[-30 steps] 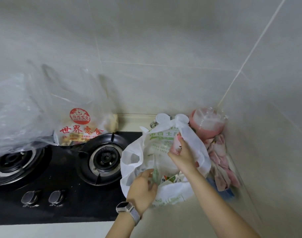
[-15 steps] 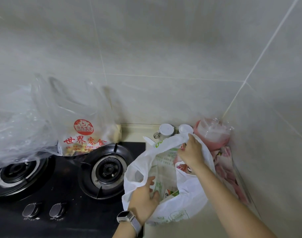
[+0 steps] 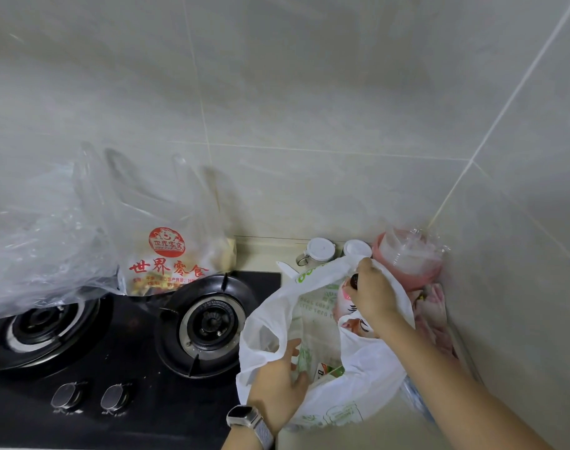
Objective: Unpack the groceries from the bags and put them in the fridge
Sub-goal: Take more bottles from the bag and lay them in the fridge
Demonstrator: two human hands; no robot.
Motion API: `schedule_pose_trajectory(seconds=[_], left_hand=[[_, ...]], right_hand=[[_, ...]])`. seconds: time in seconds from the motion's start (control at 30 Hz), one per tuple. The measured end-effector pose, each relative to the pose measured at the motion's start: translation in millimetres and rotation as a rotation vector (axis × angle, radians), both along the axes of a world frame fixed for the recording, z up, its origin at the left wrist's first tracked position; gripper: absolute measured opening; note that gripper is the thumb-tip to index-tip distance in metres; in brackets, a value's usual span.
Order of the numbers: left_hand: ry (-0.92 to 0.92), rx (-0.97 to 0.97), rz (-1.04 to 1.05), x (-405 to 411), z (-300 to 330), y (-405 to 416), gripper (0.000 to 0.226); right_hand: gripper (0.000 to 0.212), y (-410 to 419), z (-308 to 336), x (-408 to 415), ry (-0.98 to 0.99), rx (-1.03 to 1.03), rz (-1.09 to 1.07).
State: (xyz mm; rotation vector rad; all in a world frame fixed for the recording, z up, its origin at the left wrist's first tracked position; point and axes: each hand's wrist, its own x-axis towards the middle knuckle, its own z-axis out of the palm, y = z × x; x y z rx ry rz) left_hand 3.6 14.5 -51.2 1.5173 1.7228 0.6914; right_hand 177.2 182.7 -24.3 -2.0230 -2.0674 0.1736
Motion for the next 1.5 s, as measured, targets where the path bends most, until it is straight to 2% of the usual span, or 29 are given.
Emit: schedule_pose_trajectory(seconds=[0.13,0.3,0.47,0.53,0.67,0.77,0.93,1.1,1.17,1.23,1.3,1.4,1.43,1.5], left_hand=[[-0.016,0.01,-0.022,-4.6,0.8,-1.3,0.057],[-0.015,-0.003,-0.022,-7.0,0.2,-6.0,0.058],[-0.038,-0.028,-0.001,-6.4,2.4,-14.8,0.056],[-0.041,-0.028,0.001,-6.3,4.4,-18.9,0.056],[-0.031,-0.036,0.008,-5.4,4.5,-26.3,0.055],[-0.036,-0.07,0.026,-2.5,4.5,-30.3,0.054],[-0.06,-0.03,0.01,1.3,14.2,-33.2,0.081],[-0.111,0.088,0.035,9.1,26.7,-32.3,0.097],[-0.09,0.131,0.001,13.2,32.5,-29.8,0.092],[-0.131,0.14,-0.006,17.1,39.8,-29.0,0.079],[-0.185,0.114,0.036,18.6,46.4,-29.6,0.064],[-0.227,0.158,0.076,14.9,61.0,-30.3,0.055],[-0.24,0.171,0.066,13.4,66.7,-29.7,0.054],[-0.272,0.157,0.051,11.5,82.0,-30.1,0.05]], right_hand=[[0.028,-11.3,-7.7,-4.8,-0.136,-0.009,0.123],[0.025,-23.4,-12.0,-12.6,-0.02,-0.085,0.156],[0.007,-47.5,-16.3,-19.9,0.09,-0.105,0.2],[0.01,-55.0,-14.7,-17.6,0.192,-0.086,0.161],[0.033,-73.8,-1.1,-14.2,0.504,-0.105,0.029],[0.026,-98.6,9.2,-20.2,0.635,-0.138,0.008],[0.019,-122.1,54.6,-21.6,0.851,-0.199,-0.042],[0.013,-138.3,120.3,-12.7,0.948,-0.312,0.079],[0.012,-144.3,137.3,-8.8,0.947,-0.373,0.137],[0.011,-149.8,149.1,-5.4,0.986,-0.399,0.171],[0.011,-153.2,156.6,0.3,1.046,-0.398,0.21],[0.017,-155.3,162.1,7.0,1.182,-0.348,0.236],[0.021,-155.9,161.4,7.6,1.251,-0.315,0.229],[0.044,-158.7,156.7,9.4,1.384,-0.247,0.228]])
